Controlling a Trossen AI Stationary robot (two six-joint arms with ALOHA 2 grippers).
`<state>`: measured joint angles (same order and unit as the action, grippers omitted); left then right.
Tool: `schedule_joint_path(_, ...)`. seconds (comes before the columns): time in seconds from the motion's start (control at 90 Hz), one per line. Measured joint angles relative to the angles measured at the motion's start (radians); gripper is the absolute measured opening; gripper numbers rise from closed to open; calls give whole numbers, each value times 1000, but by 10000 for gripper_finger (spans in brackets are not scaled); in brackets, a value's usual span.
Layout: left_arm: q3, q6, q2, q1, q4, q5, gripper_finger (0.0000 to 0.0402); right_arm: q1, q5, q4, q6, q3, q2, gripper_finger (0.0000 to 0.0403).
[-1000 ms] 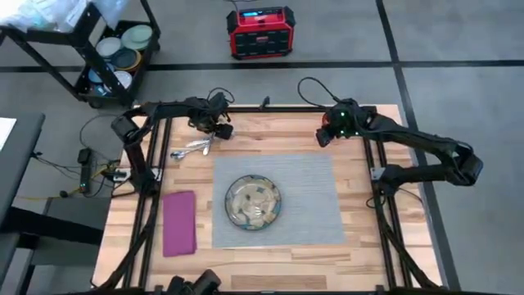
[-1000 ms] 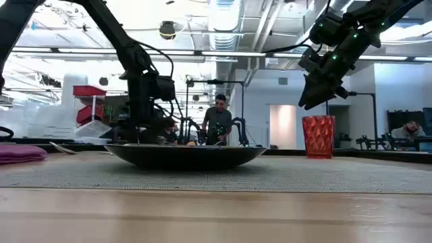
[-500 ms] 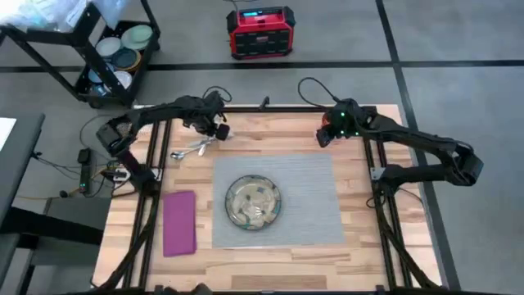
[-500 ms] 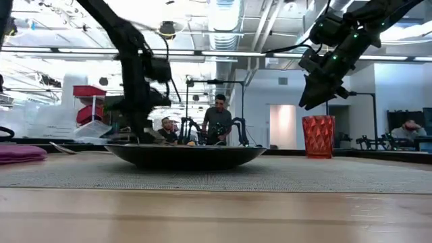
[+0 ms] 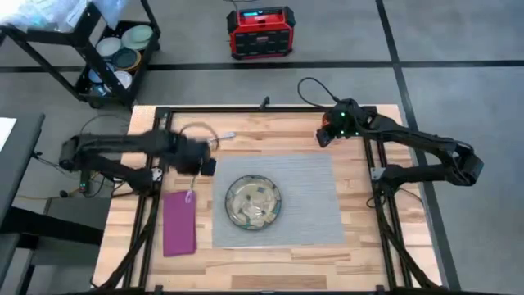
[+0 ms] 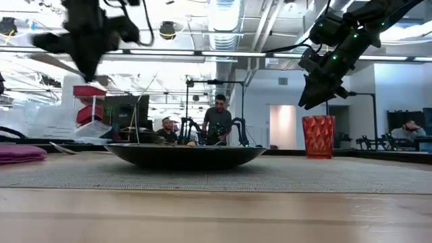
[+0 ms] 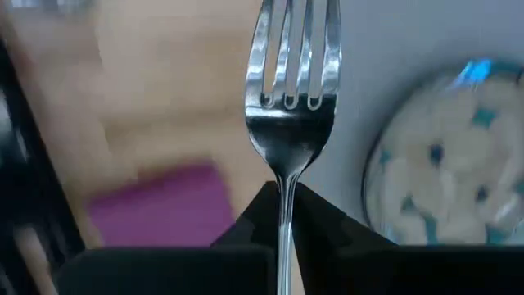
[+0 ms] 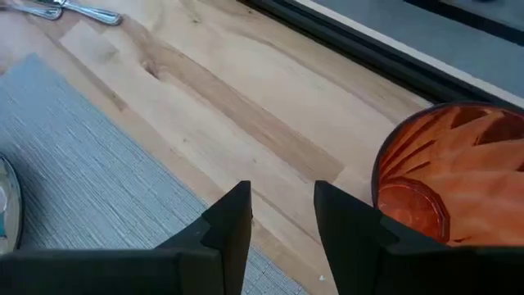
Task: Set table place
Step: Put the silver fork on top of the purple napkin
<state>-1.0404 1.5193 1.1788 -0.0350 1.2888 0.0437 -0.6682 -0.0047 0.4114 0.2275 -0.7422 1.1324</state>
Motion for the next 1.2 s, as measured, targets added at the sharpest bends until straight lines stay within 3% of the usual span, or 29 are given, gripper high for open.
schedule_joint_path(0.167,51,395,34,-277,-6,-22,0,0,0,-2,-30,0,0,123)
schedule_joint_path(0.289,74,539,83,-388,-30,-61,0,0,0,-2,-59,0,0,123)
schedule_joint_path(0.4,91,570,146,-439,-33,-148,0,-1,0,-2,-72,0,0,123)
schedule_joint_path(0.644,131,574,218,-458,-77,-221,7,-1,0,-2,-79,0,0,123)
schedule_joint_path(0.756,148,570,230,-459,-69,-293,37,-1,0,0,-80,0,0,123)
schedule_joint_path(1.033,148,576,214,-458,-60,-290,136,-2,-17,2,-80,0,0,123)
schedule_joint_path(1.2,148,589,214,-460,-59,-287,158,1,-25,2,-79,0,0,123)
